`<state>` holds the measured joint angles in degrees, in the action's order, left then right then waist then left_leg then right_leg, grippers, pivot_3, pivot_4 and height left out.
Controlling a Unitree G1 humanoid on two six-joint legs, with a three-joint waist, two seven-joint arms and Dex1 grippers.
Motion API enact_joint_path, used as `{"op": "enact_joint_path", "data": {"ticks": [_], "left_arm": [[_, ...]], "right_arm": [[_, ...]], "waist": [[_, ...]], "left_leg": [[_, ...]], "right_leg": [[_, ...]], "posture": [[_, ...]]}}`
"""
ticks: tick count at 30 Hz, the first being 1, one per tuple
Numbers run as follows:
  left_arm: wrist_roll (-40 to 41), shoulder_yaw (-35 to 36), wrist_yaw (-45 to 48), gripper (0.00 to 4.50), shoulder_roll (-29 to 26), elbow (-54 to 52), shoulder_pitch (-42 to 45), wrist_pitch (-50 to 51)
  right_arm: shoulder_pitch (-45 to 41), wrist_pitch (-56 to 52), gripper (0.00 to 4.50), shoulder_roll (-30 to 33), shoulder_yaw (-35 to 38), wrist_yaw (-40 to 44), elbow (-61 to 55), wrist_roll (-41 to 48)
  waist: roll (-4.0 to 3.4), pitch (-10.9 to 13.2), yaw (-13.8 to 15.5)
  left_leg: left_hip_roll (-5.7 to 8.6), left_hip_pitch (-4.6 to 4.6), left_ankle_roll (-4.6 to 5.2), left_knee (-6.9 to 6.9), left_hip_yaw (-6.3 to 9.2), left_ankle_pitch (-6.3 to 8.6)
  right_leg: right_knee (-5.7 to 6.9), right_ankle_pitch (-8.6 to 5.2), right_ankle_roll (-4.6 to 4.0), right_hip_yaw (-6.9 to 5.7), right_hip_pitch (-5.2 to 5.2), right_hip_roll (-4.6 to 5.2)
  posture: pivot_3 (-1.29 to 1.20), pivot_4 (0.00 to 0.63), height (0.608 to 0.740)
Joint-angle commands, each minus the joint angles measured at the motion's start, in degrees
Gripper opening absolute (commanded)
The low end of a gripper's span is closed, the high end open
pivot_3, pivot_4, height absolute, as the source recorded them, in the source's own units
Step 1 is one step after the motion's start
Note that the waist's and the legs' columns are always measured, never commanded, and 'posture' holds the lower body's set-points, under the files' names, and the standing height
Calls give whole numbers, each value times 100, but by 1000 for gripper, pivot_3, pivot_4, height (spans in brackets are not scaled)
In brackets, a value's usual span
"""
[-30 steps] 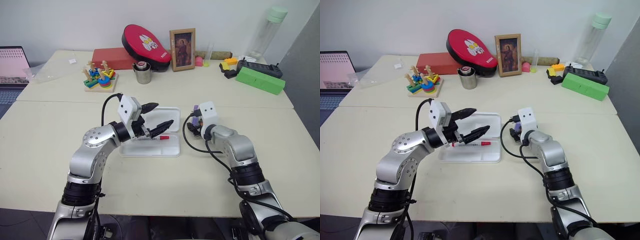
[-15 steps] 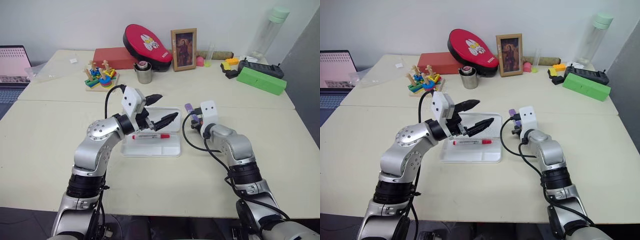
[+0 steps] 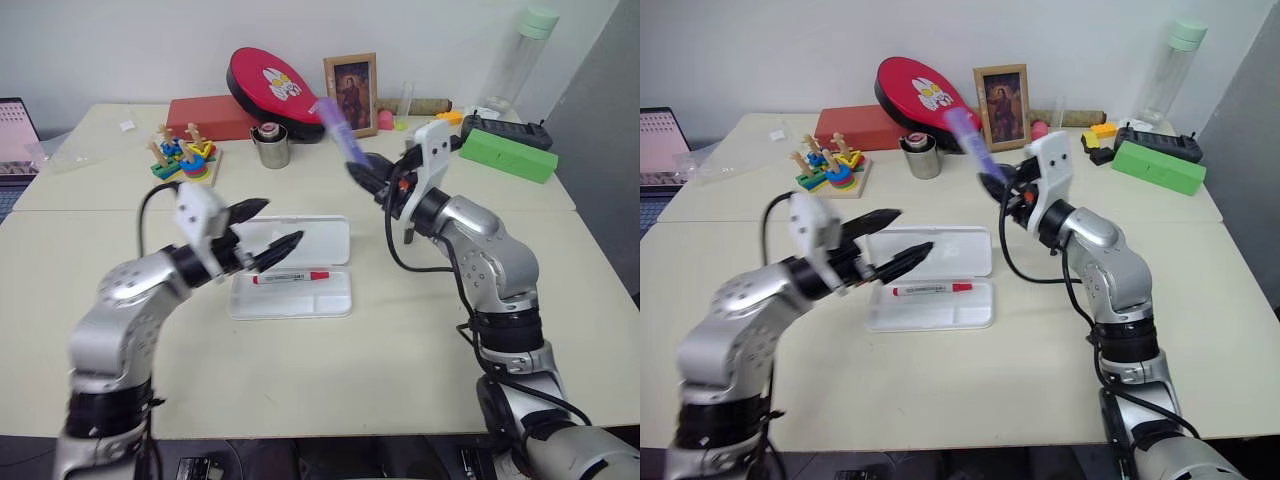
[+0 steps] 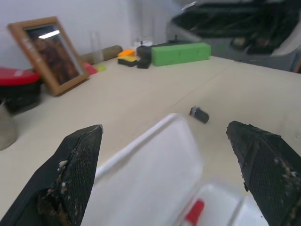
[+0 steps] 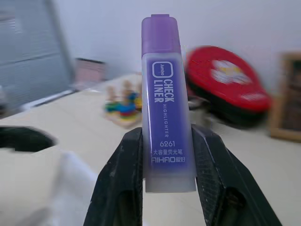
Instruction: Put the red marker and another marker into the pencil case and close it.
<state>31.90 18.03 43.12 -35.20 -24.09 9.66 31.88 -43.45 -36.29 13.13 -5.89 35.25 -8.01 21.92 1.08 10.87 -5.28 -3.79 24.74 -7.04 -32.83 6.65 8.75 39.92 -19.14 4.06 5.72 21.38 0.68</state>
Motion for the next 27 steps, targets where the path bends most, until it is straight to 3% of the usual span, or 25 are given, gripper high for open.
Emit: {"op": "enact_joint_path", "data": {"ticks": [1,6,10,16,27], "left_arm": [[451,951,172,4500,-174,-699,-1263,186],[575,1465,259,4500,12,-1199,-2816,6],[677,1584,95,4500,180,-1450,-3267,-69],[752,1555,-173,4500,364,-1720,-3522,-146],[860,1539,-424,4500,336,-1873,-3650,-194]], "right_arm": [[-128,-166,1084,281,-890,949,-156,23],[-239,-238,1084,260,-2161,1338,219,-567],[-258,-75,1084,176,-2734,1473,512,-974],[-283,57,1084,0,-2995,1539,870,-1311],[-427,396,1084,-5,-2755,1715,1419,-1653]], "waist": [[-2,1,19],[9,-2,74],[17,-6,168],[19,-8,197],[18,-7,193]], "left_leg": [[0,-3,0,0,-3,0],[0,-6,0,-2,-3,1],[1,-6,-2,-6,-1,0],[0,-6,-2,-5,-5,0],[0,-6,-3,-3,-5,1]], "right_leg": [[0,0,-1,3,0,1],[-1,-7,-11,0,-4,4],[-1,-8,-11,-2,1,3],[-2,-9,-12,0,3,4],[-2,-10,-13,0,4,3]], "posture": [[0,150,740],[0,150,740],[0,150,740],[0,150,740],[0,150,740]]}}
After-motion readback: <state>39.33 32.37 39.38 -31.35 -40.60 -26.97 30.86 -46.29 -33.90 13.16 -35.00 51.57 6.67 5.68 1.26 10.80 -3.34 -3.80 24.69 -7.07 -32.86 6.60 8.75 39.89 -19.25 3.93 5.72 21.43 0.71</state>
